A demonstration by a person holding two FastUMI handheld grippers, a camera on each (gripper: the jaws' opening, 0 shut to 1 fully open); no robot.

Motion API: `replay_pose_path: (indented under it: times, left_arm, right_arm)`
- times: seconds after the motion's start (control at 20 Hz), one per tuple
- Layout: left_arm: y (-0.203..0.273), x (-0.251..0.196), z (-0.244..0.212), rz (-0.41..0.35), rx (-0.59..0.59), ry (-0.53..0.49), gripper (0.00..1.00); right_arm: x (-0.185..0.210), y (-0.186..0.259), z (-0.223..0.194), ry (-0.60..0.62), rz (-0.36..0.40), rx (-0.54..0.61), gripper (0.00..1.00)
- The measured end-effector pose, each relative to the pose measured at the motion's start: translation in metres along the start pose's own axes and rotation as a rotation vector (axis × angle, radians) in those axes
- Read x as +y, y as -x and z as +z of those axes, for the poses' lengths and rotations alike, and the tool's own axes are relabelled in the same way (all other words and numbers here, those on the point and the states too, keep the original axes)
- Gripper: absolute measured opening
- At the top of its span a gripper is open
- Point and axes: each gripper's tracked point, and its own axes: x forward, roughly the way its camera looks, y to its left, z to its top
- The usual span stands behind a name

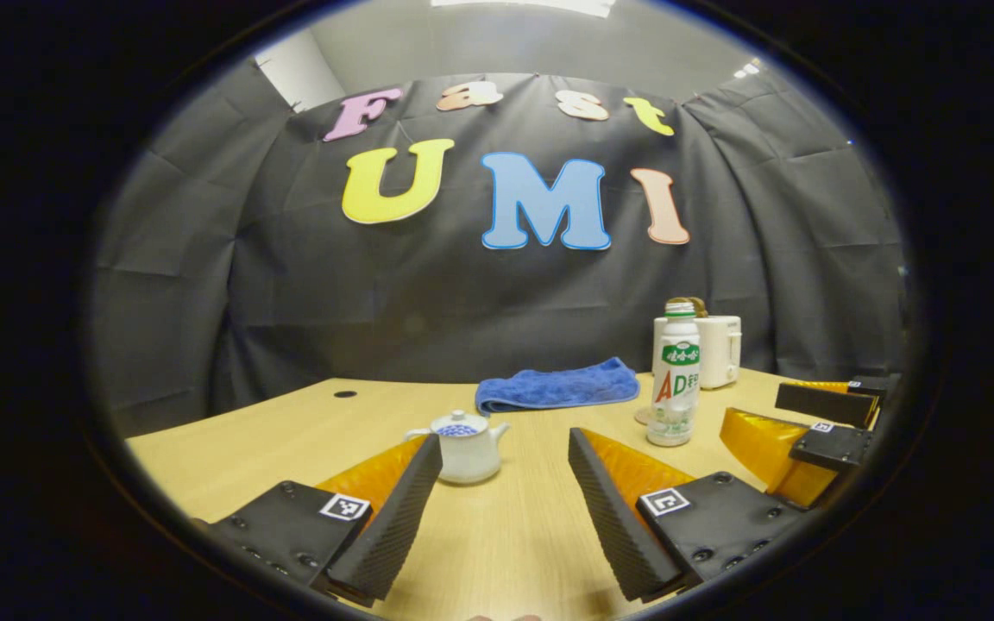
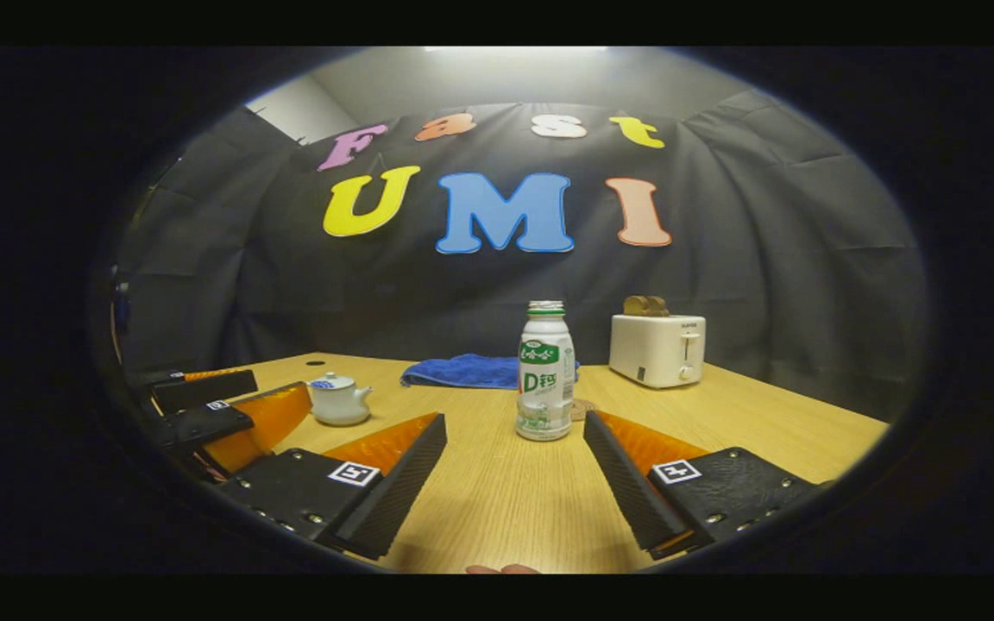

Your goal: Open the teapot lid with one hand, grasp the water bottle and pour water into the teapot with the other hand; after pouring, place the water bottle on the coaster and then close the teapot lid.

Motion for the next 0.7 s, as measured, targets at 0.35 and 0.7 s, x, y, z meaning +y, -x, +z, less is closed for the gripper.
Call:
replay_pose_path:
  times: [0.35, 0.7]
  left_arm:
    - [-0.044, 0.024, 0.024, -0.010, -0.026, 0.025, 1.00]
    - [-0.129, 0.051, 0.018, 0.004, 0.041, 0.047, 1.00]
  right_arm:
    - [0.009, -0.013, 0.012, 0.013, 0.036, 0.008, 0.99]
    - [-0.001, -0.013, 0.022, 0.006, 0.033, -0.008, 0.99]
